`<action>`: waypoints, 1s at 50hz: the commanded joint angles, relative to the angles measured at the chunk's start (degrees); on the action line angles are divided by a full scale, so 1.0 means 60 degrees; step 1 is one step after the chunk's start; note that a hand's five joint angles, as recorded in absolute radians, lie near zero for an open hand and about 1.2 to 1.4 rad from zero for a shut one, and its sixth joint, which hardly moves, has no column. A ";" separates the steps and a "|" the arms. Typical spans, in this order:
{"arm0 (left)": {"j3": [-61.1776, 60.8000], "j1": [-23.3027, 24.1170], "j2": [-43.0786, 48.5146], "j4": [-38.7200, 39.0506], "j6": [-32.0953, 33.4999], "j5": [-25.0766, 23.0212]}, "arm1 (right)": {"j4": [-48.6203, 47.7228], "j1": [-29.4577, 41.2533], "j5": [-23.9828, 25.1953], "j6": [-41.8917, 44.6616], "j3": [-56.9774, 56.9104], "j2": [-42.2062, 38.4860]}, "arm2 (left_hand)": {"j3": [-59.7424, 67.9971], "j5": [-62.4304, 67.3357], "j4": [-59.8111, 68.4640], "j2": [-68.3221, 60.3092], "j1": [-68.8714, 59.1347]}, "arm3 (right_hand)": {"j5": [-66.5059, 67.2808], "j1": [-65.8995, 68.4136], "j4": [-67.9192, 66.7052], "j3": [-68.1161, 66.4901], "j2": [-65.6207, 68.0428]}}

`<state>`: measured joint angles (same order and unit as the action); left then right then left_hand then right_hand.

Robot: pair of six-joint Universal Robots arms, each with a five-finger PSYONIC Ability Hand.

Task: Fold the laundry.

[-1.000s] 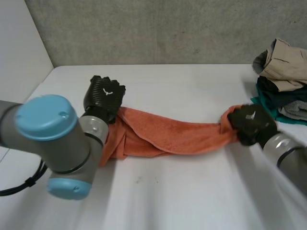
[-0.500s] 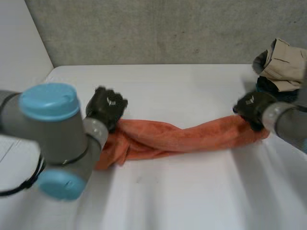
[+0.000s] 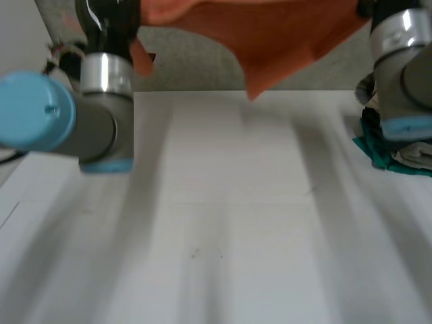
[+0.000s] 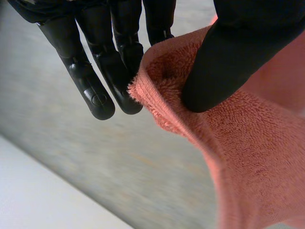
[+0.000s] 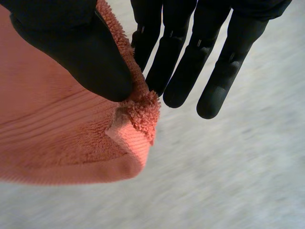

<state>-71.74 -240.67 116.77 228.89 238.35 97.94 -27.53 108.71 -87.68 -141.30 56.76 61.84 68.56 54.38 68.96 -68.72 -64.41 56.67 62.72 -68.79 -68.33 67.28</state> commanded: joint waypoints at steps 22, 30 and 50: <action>-0.6106 0.1016 -0.1266 -0.1641 -0.1475 -0.0020 | 0.3315 -0.0860 0.1004 -0.0049 0.6462 0.0869 | -0.6293 -0.5597 -0.6359 0.6320 0.5602 | 0.2222 0.2880 -0.1869 -0.1945 0.2120; -0.6047 -0.0477 -0.2645 -0.3429 -0.4520 -0.0590 | 0.3329 -0.1770 0.1605 -0.0107 0.6581 0.0944 | -0.8656 -0.7961 -0.8723 0.8684 0.7966 | 0.2222 0.2880 -0.1869 -0.1945 0.2120; -0.6076 -0.2427 -0.2178 -0.5951 -0.8025 -0.2803 | 0.3300 -0.1859 0.1737 -0.0122 0.6727 0.0929 | -0.5126 -0.4431 -0.5193 0.5154 0.4436 | 0.2222 0.2880 -0.1869 -0.1945 0.2120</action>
<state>-108.33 -256.01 100.59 193.54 190.66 82.94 -7.54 97.50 -77.27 -142.04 96.80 67.41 31.39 21.61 31.55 -31.42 -31.47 56.66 62.72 -68.79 -68.47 67.28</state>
